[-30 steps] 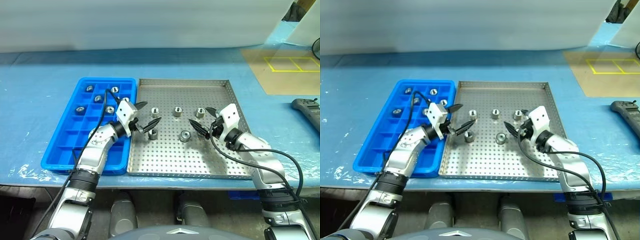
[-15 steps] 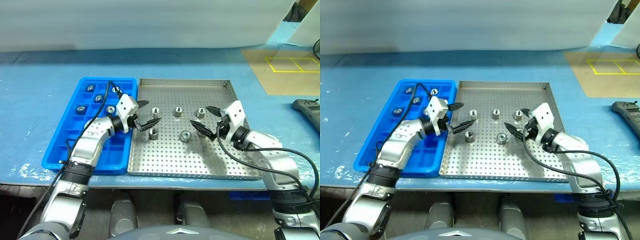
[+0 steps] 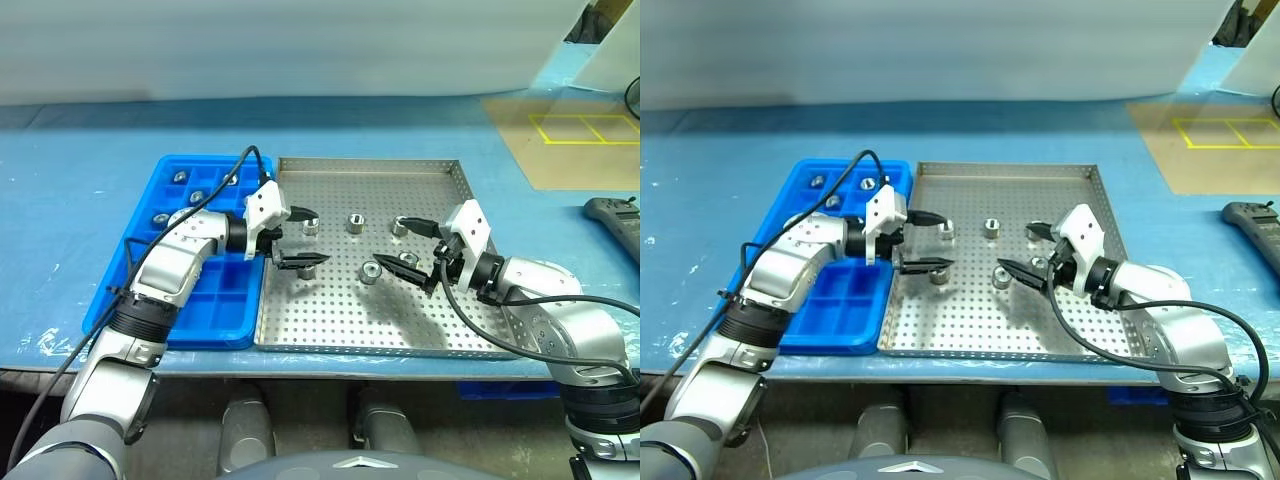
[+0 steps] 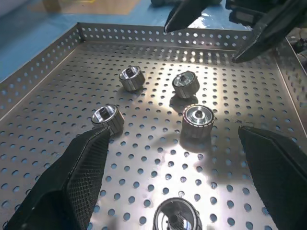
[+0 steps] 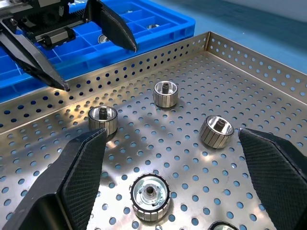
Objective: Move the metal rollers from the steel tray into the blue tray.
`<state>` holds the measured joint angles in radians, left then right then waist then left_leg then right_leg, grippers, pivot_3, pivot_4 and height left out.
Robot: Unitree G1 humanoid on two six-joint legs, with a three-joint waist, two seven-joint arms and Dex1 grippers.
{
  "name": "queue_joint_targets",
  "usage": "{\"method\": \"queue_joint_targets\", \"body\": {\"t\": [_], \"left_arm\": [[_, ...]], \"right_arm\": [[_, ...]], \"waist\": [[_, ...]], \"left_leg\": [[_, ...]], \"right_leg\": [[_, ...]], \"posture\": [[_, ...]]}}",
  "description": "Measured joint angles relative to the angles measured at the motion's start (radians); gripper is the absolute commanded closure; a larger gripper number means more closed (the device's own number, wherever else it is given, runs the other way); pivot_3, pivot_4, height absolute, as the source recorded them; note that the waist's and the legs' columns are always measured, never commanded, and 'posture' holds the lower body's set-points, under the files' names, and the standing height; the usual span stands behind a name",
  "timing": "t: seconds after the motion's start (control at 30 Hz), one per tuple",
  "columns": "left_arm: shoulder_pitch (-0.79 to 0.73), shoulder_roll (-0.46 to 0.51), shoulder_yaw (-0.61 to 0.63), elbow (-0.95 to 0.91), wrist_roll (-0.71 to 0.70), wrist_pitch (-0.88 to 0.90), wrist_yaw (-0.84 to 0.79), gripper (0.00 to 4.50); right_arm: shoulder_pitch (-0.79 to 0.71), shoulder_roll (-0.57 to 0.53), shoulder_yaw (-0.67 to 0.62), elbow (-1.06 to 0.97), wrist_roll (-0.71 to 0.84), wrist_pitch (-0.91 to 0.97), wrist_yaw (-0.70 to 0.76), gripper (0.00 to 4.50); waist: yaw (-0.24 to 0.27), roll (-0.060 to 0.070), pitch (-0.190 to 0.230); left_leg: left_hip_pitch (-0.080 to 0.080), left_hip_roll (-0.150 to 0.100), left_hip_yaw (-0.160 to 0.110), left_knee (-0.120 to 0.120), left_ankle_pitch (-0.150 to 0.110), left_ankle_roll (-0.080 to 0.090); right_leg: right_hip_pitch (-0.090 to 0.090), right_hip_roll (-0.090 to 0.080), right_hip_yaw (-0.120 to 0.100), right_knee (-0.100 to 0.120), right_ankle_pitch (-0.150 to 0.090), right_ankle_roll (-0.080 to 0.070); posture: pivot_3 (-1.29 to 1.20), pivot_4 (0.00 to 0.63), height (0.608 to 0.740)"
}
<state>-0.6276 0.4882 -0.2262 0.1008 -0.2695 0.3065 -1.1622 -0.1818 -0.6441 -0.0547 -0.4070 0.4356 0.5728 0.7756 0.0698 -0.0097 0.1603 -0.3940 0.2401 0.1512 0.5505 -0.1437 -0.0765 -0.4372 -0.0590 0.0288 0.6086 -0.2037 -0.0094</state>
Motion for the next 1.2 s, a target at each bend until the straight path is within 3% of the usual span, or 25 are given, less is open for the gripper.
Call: {"method": "queue_joint_targets", "body": {"t": [0.33,0.63,0.83,1.2], "left_arm": [[-0.072,0.038,-0.12,0.096,0.084,0.043,-0.145,0.0],[-0.171,0.015,-0.202,0.227,0.197,0.053,-0.163,0.0],[-0.211,-0.039,-0.215,0.283,0.229,0.05,-0.165,0.0],[-0.238,-0.042,-0.24,0.329,0.291,0.049,-0.206,0.0]], "right_arm": [[0.009,-0.005,0.004,-0.002,0.0,0.002,0.013,0.03],[0.011,-0.001,0.004,-0.005,0.019,0.019,0.004,0.03],[0.011,0.0,0.004,-0.007,0.026,0.022,-0.002,0.03],[0.011,0.0,0.004,-0.029,0.037,0.026,-0.018,0.03]], "waist": [[0.0,0.0,0.0],[0.002,0.0,0.0],[0.002,0.0,0.0],[0.002,0.0,0.0]], "left_leg": [[0.0,0.0,0.0,0.0,0.0,0.0],[0.002,0.0,0.0,0.0,0.0,0.0],[0.002,0.0,0.0,0.0,0.0,0.0],[0.004,0.0,0.0,0.0,0.0,0.0]], "right_leg": [[0.0,0.0,0.0,0.0,0.0,0.0],[0.002,0.0,0.0,0.0,0.0,0.0],[0.002,0.0,0.0,0.0,0.0,0.0],[0.005,0.0,0.0,0.0,0.0,0.0]], "posture": [[-0.1,0.15,0.74],[-0.11,0.15,0.74],[-0.11,0.15,0.74],[-0.12,0.15,0.74]]}}
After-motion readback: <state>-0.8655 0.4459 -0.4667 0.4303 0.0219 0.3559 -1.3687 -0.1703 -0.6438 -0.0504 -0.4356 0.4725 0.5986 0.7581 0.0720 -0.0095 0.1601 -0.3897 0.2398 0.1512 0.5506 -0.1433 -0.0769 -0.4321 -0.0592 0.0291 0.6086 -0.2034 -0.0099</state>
